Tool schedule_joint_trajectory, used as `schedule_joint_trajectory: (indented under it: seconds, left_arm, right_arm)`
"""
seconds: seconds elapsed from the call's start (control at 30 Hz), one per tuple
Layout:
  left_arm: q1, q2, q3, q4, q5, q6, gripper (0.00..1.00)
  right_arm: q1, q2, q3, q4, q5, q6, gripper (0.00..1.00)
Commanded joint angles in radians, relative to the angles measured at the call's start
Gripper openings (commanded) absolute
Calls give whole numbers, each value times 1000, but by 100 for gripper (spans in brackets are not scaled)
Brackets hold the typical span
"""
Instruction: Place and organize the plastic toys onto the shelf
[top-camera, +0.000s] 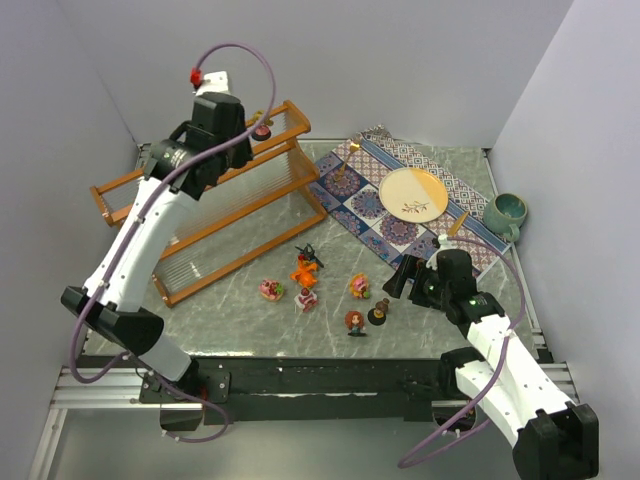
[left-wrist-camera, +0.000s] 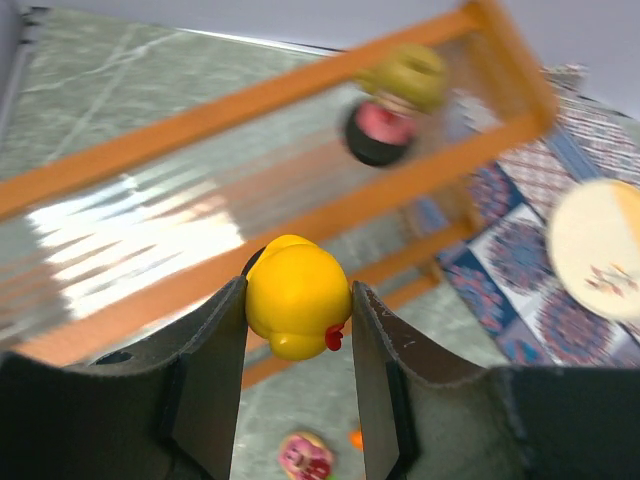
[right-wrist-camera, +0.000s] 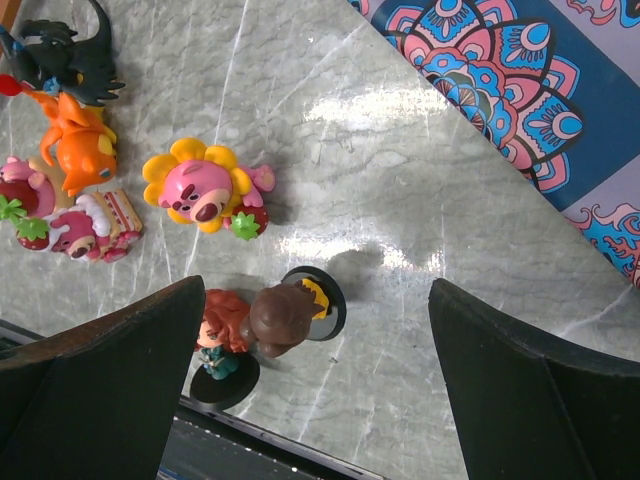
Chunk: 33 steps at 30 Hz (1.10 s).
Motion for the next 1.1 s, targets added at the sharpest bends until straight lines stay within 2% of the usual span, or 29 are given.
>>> schedule_joint_trajectory:
  seconds: [0.0,0.27,0.43,0.6,1.07]
  left_arm:
    - [88,5,42,39,50,72,5]
    - [211,43,75,56,159,139,8]
    - [240,69,82,46,196,145,9]
    - [246,112,114,17,249,135,9]
    - [248,151,141,4,235,110,11]
  right_arm:
    - [6,0,16,11,18,-10,100]
    - [6,8,17,11,22,-10,100]
    - [7,17,20,12,26,-12,100]
    - [7,25,27,11,35,-16,100]
    - [6,33,28,11,45,-21,100]
